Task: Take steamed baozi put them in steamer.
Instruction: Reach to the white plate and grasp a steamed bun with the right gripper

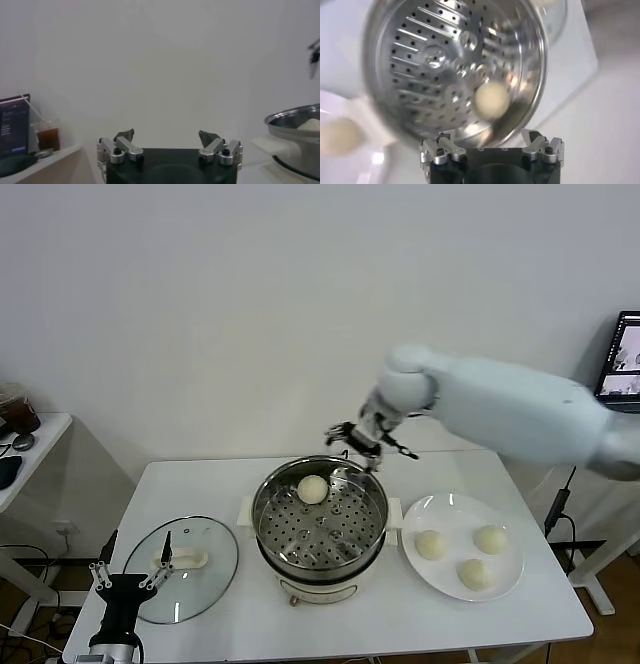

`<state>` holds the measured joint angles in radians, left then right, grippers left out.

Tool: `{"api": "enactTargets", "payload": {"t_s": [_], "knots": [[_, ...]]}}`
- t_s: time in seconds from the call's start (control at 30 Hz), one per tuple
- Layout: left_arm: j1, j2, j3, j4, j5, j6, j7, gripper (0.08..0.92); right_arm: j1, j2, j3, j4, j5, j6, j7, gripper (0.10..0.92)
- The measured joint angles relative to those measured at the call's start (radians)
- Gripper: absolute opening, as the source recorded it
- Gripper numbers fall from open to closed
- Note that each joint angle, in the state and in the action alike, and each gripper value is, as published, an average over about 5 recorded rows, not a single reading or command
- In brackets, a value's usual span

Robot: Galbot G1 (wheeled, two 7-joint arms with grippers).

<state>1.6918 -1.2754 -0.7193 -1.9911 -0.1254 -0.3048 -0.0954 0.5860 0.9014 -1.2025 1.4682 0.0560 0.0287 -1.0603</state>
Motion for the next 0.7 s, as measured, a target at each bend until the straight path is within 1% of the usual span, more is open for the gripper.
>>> {"api": "enactTargets", "payload": {"t_s": [0.17,0.33,0.5,0.7], "knots": [[-0.002,0.003,0.002,0.0,0.002,0.007,-0.008,0.823,-0.017,-0.165,0.005,0.074,0.027,-0.135,-0.012,0.823],[-0.002,0.004,0.002,0.003,0.01,0.007,-0.012,0.823,-0.095,-0.285,0.038,0.107,0.009,-0.202,-0.011,0.823],[0.001,0.002,-0.002,0.004,0.023,0.001,-0.013,0.823,-0.21,-0.346,0.098,0.114,-0.026,-0.233,-0.002,0.823],[0.003,-0.008,-0.003,0.011,0.041,-0.013,-0.013,0.823,-0.361,-0.368,0.183,0.09,-0.074,-0.25,0.008,0.823]]}}
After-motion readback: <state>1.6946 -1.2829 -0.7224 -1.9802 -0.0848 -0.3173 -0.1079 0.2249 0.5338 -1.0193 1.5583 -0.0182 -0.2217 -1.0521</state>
